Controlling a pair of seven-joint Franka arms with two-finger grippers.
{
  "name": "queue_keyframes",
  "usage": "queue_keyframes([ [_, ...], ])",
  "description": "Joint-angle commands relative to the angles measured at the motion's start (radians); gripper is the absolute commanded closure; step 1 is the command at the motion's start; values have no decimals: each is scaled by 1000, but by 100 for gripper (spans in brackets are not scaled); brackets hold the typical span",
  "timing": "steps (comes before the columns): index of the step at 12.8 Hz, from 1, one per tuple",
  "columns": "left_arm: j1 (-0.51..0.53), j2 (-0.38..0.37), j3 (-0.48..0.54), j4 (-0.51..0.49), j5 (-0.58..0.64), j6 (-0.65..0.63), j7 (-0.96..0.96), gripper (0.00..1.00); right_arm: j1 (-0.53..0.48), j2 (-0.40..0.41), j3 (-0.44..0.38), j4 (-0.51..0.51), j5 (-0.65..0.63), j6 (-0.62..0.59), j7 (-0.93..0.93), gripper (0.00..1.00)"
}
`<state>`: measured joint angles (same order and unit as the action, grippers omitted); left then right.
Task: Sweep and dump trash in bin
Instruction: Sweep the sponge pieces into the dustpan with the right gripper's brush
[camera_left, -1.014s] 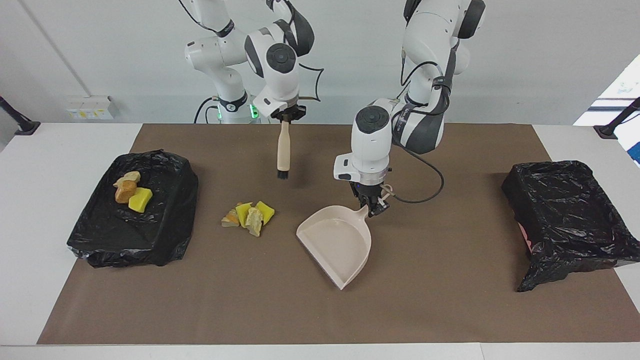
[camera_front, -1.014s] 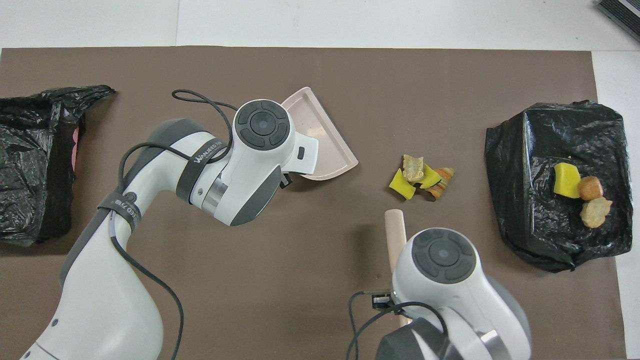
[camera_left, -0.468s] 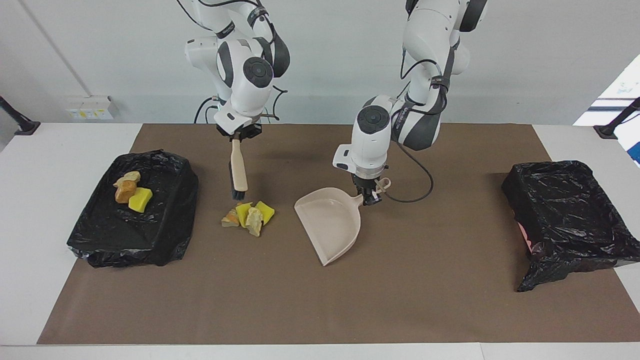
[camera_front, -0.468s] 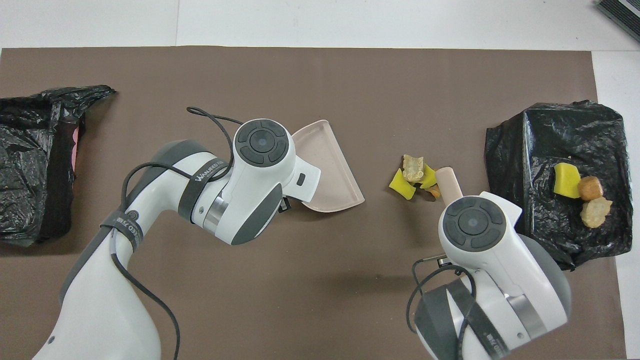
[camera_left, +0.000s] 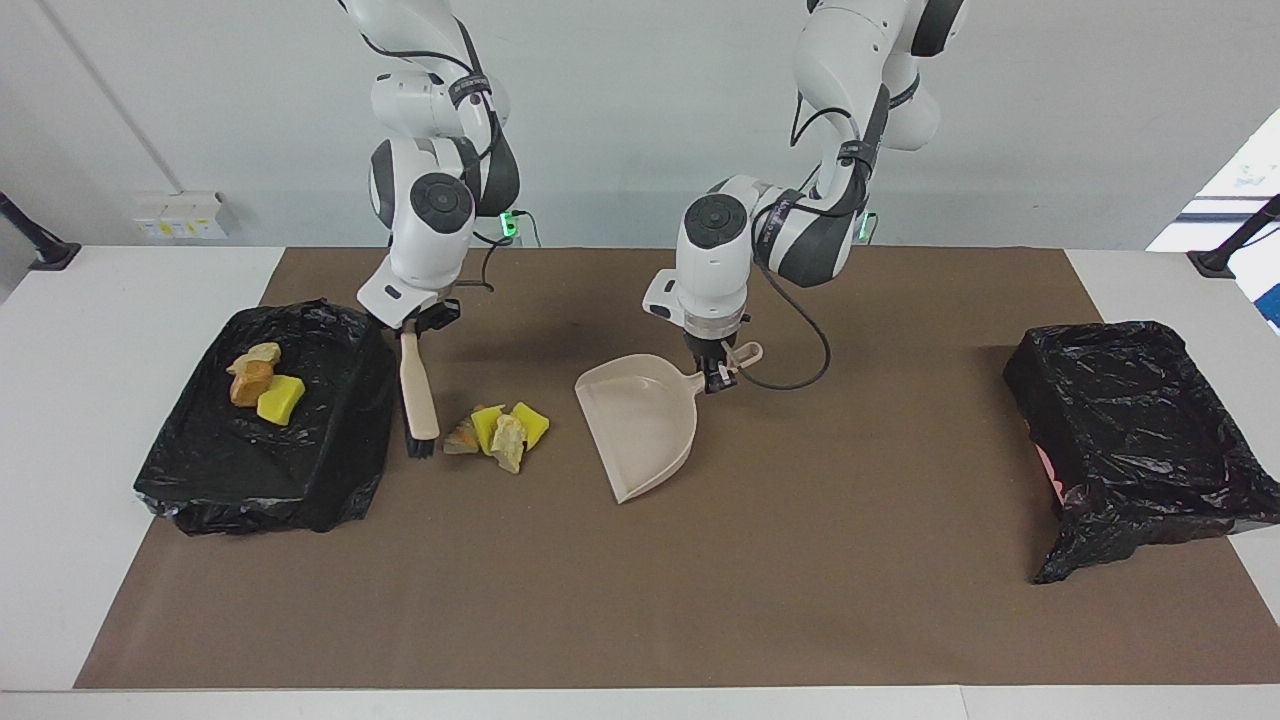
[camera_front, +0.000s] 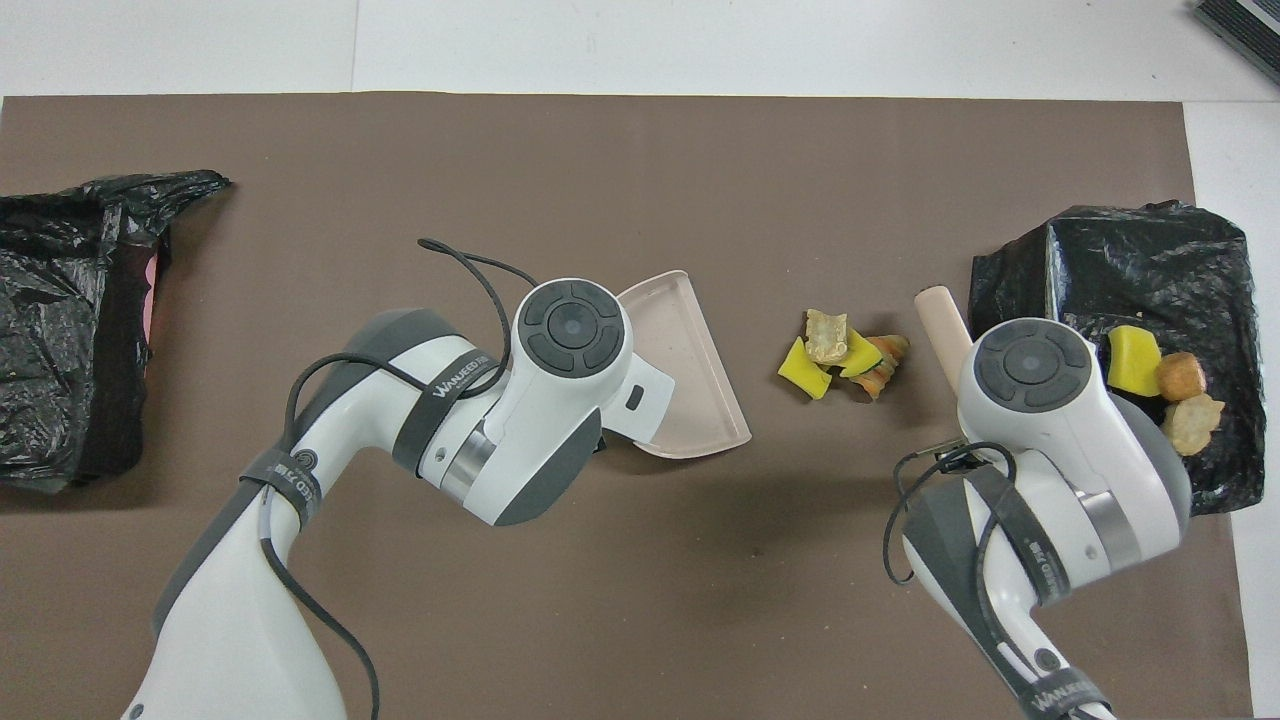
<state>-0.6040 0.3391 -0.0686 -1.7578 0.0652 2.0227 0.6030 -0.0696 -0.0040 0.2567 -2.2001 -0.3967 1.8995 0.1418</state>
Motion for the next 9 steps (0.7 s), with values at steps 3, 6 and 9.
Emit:
queue_keyframes([
  [3, -39, -26, 16, -58, -2, 8, 17, 100, -6, 75, 22, 23, 1, 6, 53, 100],
  [6, -40, -31, 18, -71, 22, 11, 14, 100, 10, 88, 22, 16, 168, 58, 94, 100],
  [9, -39, -40, 15, -95, 41, 13, 14, 100, 65, 124, 24, 19, 232, 90, 136, 100],
])
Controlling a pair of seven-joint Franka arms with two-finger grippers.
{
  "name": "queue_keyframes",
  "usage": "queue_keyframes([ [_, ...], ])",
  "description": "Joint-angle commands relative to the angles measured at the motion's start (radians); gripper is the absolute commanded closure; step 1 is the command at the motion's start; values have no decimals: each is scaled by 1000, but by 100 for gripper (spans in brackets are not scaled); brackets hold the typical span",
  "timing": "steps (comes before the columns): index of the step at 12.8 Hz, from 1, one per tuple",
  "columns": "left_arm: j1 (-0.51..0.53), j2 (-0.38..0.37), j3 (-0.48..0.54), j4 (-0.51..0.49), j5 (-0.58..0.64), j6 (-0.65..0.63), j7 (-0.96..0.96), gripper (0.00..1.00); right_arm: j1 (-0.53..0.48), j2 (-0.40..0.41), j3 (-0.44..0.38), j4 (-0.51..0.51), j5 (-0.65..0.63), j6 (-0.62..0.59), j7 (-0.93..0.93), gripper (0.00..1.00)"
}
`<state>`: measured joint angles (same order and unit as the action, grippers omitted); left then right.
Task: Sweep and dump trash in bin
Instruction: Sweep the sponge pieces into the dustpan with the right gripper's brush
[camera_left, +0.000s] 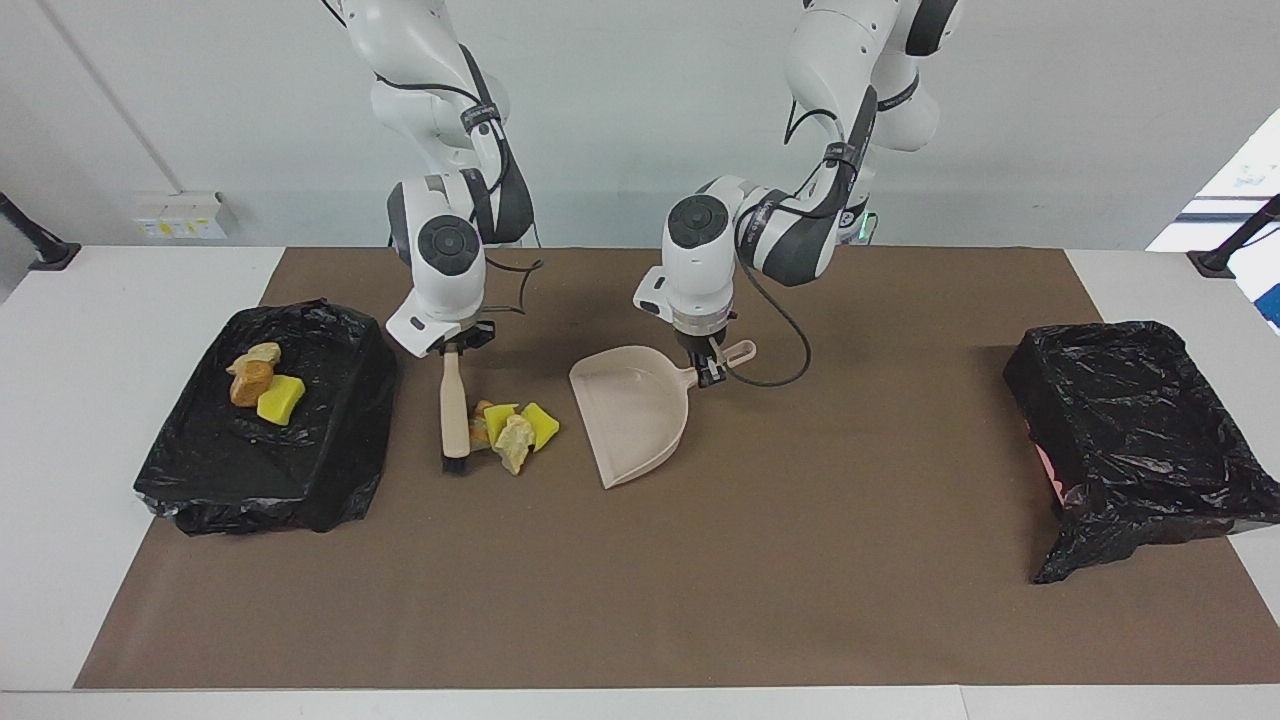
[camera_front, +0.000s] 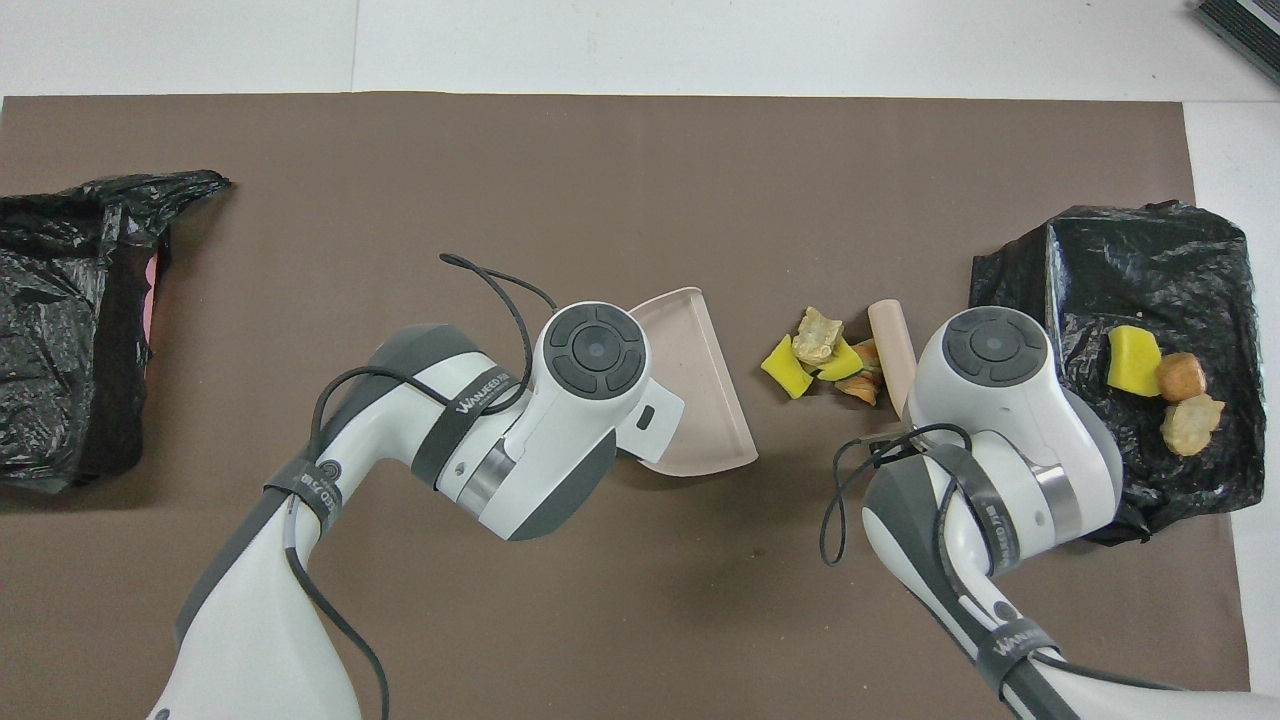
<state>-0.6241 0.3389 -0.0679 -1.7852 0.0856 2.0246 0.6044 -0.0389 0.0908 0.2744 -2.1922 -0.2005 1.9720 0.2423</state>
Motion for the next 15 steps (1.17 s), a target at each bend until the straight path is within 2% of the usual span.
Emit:
queue_keyframes([
  [1, -19, -50, 14, -85, 20, 17, 12, 100, 40, 38, 8, 11, 73, 27, 52, 100],
  [3, -19, -58, 14, -111, 20, 52, 14, 100, 109, 40, 9, 19, 208, 33, 54, 100],
  [6, -17, -58, 14, -112, 20, 74, 12, 100, 154, 41, 8, 38, 454, 39, 54, 100],
  [10, -11, -55, 14, -114, 20, 97, 14, 100, 169, 53, 9, 92, 628, 16, 32, 100],
  [12, -8, -54, 14, -114, 20, 108, 14, 100, 153, 32, 8, 133, 694, -77, -9, 100],
  [15, 0, -51, 14, -115, 20, 123, 21, 100, 75, 3, 2, 189, 817, -264, -180, 100],
])
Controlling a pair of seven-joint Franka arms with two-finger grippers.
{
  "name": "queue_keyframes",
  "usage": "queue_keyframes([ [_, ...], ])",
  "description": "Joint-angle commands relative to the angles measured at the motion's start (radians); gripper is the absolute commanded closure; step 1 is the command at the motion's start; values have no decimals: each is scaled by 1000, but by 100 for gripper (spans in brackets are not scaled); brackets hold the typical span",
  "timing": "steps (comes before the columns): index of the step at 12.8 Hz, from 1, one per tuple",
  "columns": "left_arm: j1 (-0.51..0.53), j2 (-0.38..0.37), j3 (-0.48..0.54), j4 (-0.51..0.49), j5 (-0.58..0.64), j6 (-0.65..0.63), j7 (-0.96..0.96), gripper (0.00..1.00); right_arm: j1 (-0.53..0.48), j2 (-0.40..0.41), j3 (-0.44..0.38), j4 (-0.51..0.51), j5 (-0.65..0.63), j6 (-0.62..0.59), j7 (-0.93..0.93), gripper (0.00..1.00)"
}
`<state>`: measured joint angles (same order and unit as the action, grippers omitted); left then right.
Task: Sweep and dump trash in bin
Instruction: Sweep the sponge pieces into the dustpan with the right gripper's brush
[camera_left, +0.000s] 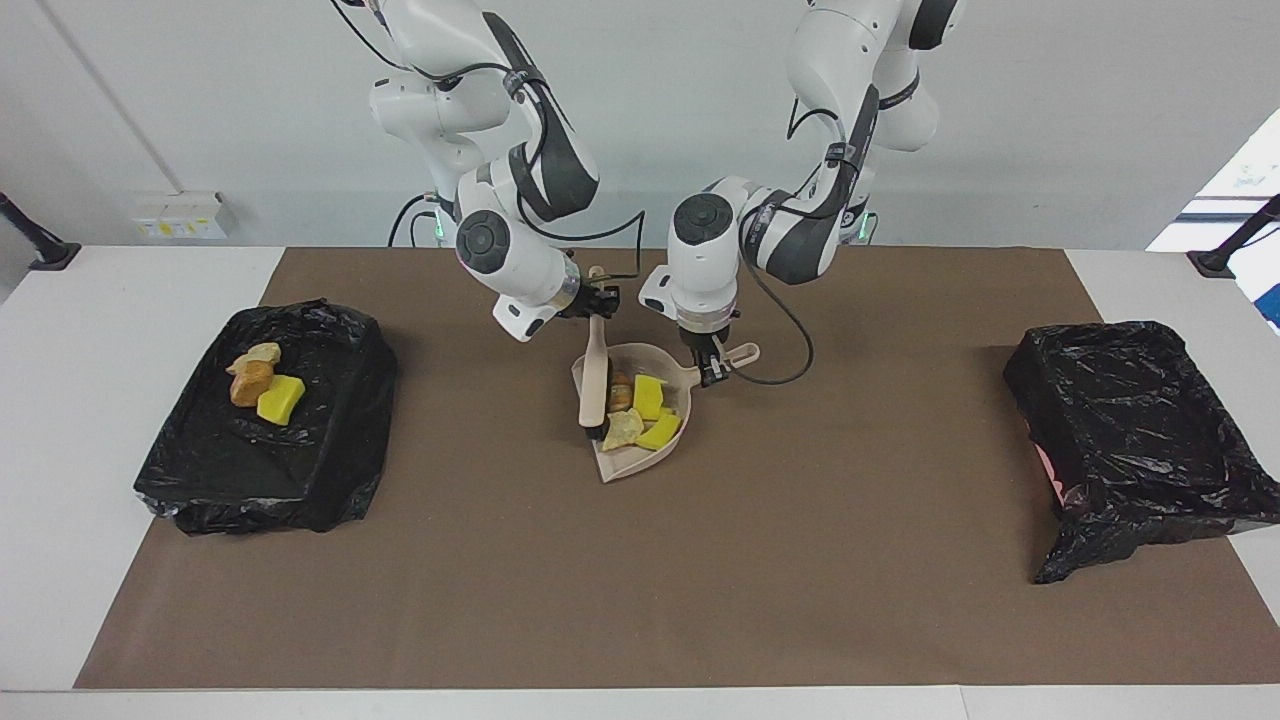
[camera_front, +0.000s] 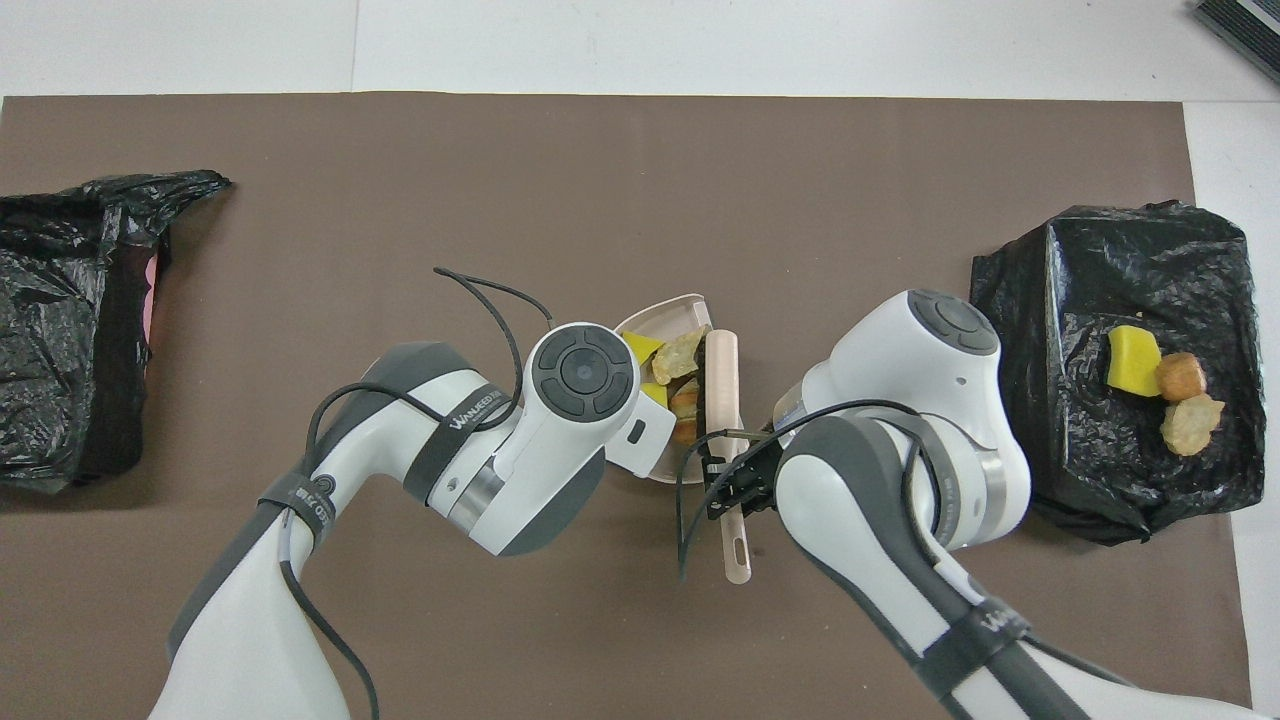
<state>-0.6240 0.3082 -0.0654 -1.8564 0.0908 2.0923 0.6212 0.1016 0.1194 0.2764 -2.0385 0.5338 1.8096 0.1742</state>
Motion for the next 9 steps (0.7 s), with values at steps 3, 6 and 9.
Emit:
queue_keyframes([
  [3, 15, -21, 13, -40, 13, 51, 67, 100, -103, -55, -12, 113, 66, -231, -131, 100],
  [6, 59, -53, 15, -32, 15, 35, 133, 100, -99, -153, -17, 109, -119, -265, -38, 100],
  [9, 125, -118, 22, -29, 13, -7, 242, 100, -100, -254, -19, 103, -209, -378, 4, 100],
])
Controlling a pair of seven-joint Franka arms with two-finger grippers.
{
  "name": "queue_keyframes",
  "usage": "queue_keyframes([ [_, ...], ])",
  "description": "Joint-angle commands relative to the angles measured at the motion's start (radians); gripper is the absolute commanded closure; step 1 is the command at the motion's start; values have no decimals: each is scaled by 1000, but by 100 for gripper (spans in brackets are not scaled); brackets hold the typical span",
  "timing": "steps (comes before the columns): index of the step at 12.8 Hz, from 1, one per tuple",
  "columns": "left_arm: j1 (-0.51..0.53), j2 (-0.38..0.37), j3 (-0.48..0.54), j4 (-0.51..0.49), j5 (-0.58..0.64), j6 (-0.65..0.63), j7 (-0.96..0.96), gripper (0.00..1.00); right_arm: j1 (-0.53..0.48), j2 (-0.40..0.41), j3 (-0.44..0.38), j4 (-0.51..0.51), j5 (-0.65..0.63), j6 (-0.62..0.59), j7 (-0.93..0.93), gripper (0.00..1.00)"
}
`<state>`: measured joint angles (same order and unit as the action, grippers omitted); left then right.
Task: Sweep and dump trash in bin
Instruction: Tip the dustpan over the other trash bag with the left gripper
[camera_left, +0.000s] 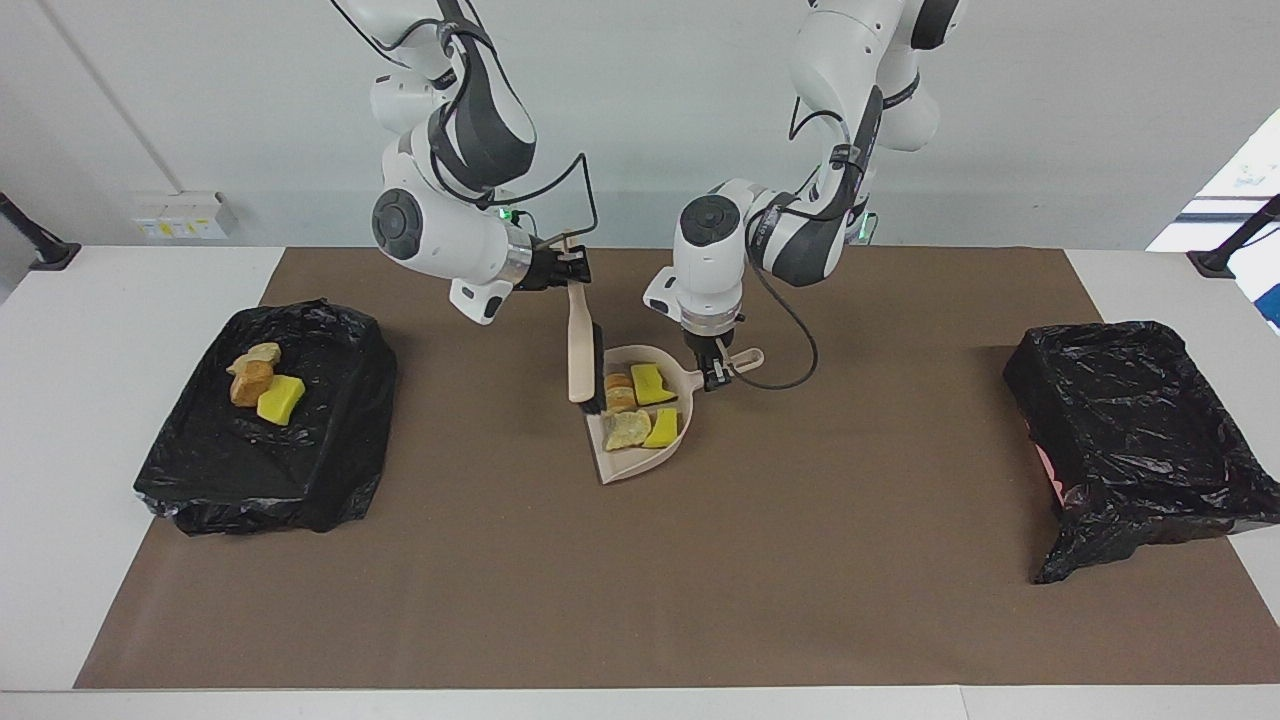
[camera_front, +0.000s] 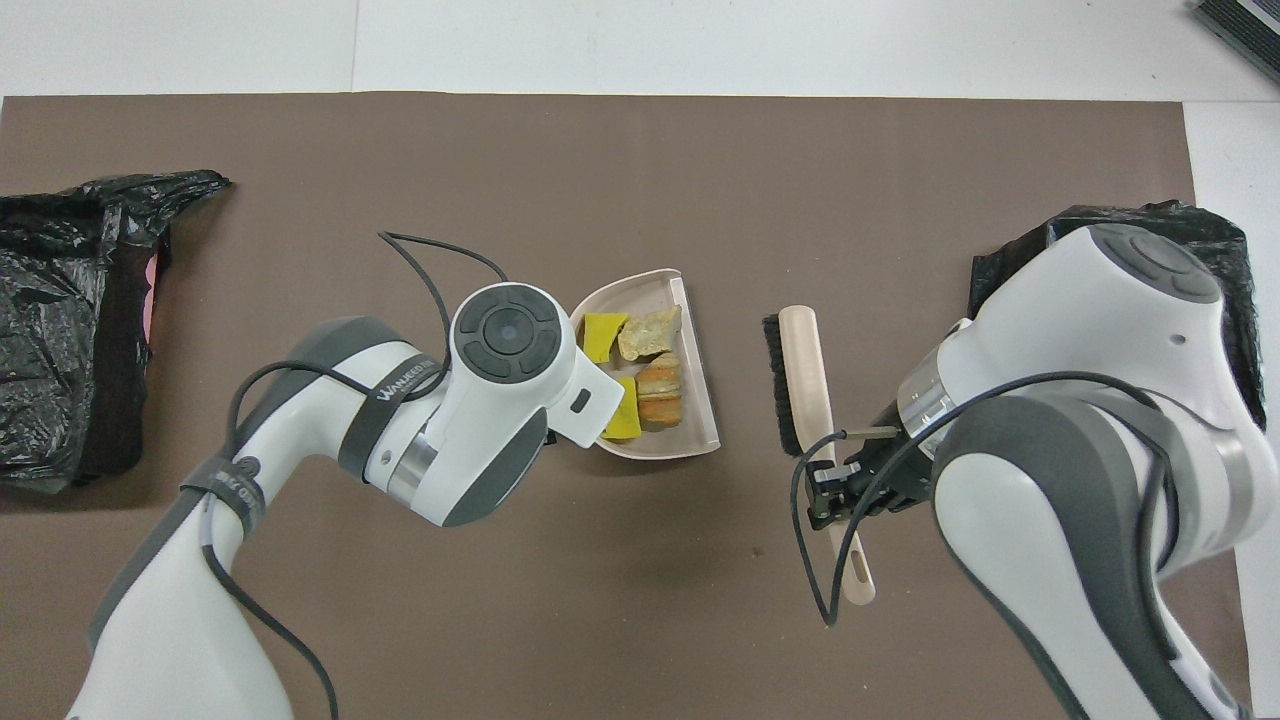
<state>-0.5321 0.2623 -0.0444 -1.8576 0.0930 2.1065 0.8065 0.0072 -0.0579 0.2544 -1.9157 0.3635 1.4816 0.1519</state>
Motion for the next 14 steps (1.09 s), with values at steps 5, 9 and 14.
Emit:
queue_keyframes([
  [5, 240, -176, 3, -18, 11, -132, 209, 100, 196, -113, 22, -104, -64, 81, 323, 100],
  [9, 452, -219, 3, -8, 11, -134, 407, 100, 407, -28, 23, -186, -19, 324, 509, 100],
  [14, 703, -166, 6, 98, -1, -121, 736, 100, 442, -78, 22, -398, 2, 411, 416, 100],
])
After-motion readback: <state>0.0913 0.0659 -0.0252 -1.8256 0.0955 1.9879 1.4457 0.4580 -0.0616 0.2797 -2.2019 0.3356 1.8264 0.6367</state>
